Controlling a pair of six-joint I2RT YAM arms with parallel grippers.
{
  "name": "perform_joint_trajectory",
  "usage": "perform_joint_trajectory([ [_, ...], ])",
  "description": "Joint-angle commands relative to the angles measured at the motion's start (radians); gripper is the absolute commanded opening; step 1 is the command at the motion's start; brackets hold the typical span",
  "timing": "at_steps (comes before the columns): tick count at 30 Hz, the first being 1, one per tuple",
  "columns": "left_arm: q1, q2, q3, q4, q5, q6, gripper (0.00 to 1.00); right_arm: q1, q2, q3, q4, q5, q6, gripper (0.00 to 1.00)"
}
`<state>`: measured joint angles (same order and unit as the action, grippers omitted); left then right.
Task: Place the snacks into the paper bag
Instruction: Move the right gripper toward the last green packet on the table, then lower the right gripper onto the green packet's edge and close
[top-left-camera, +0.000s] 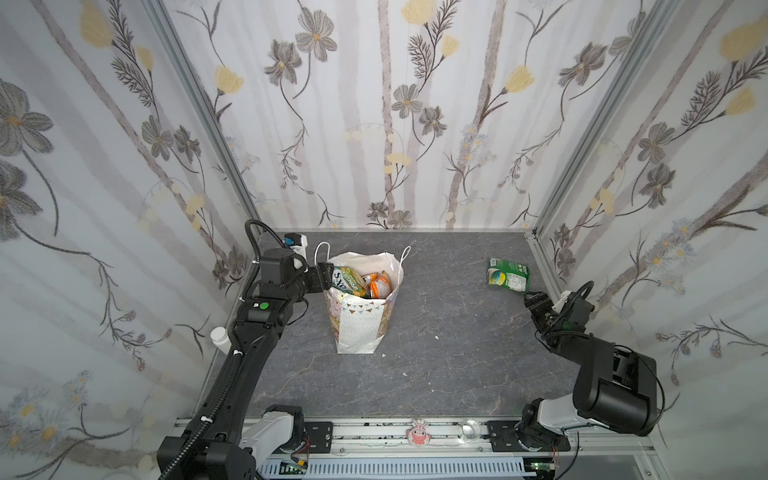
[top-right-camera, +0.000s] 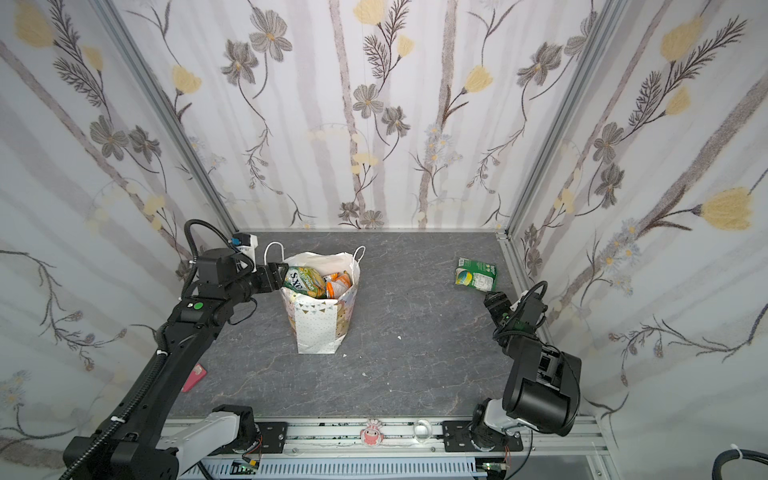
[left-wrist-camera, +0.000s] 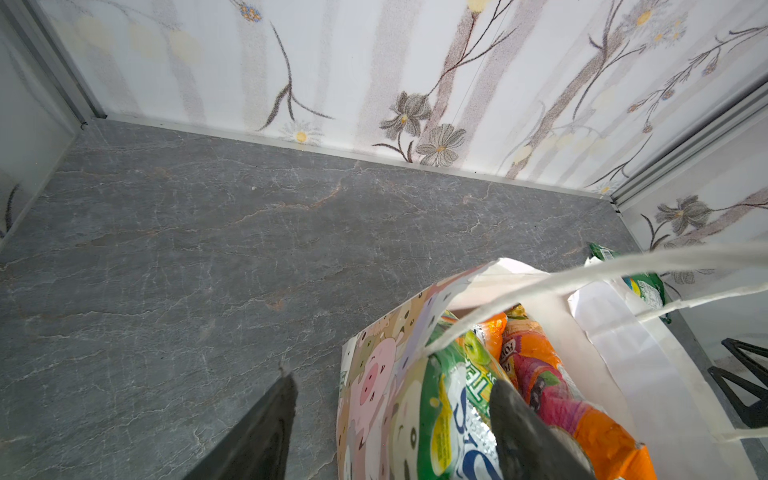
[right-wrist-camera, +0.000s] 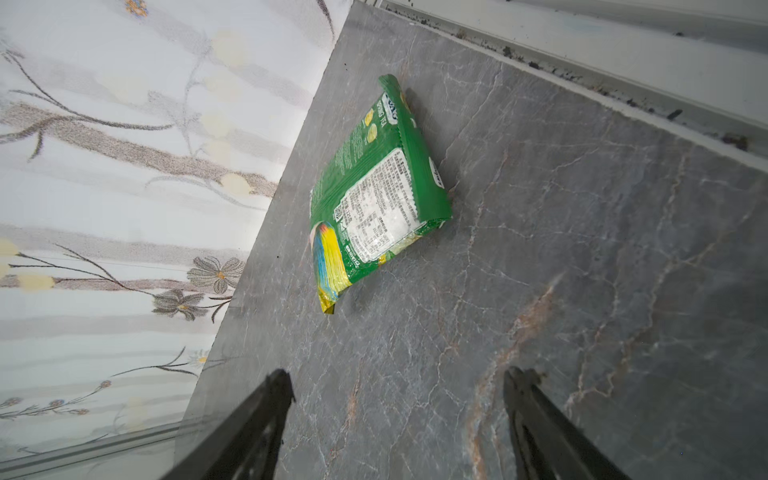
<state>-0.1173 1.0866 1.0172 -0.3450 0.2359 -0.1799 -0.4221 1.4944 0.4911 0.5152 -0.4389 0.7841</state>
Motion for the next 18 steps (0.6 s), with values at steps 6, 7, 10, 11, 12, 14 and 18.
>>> perform_joint_trajectory([
  [6,-0.001,0.006,0.016,-0.004,0.017,0.006,0.74,-0.009,0.21,0.118,0.066,-0.057,-0.021,0.82],
  [7,-0.001,0.006,0.017,-0.006,0.017,0.006,0.74,-0.009,0.228,0.124,0.076,-0.058,-0.016,0.82],
  [10,-0.001,0.003,0.015,-0.004,0.015,0.006,0.74,-0.009,0.282,0.136,0.105,-0.061,0.001,0.82],
  [11,-0.001,0.003,0.014,-0.003,0.015,0.006,0.75,-0.01,0.299,0.14,0.113,-0.065,0.004,0.82],
  [12,-0.001,0.003,0.012,-0.001,0.017,0.006,0.75,-0.01,0.319,0.146,0.122,-0.072,0.008,0.82],
  [14,-0.001,0.013,0.014,-0.005,0.017,0.009,0.75,-0.01,0.349,0.147,0.143,-0.076,0.016,0.83],
  [18,-0.002,0.029,0.022,-0.017,0.014,0.01,0.74,-0.01,0.398,0.14,0.196,-0.079,0.04,0.84],
])
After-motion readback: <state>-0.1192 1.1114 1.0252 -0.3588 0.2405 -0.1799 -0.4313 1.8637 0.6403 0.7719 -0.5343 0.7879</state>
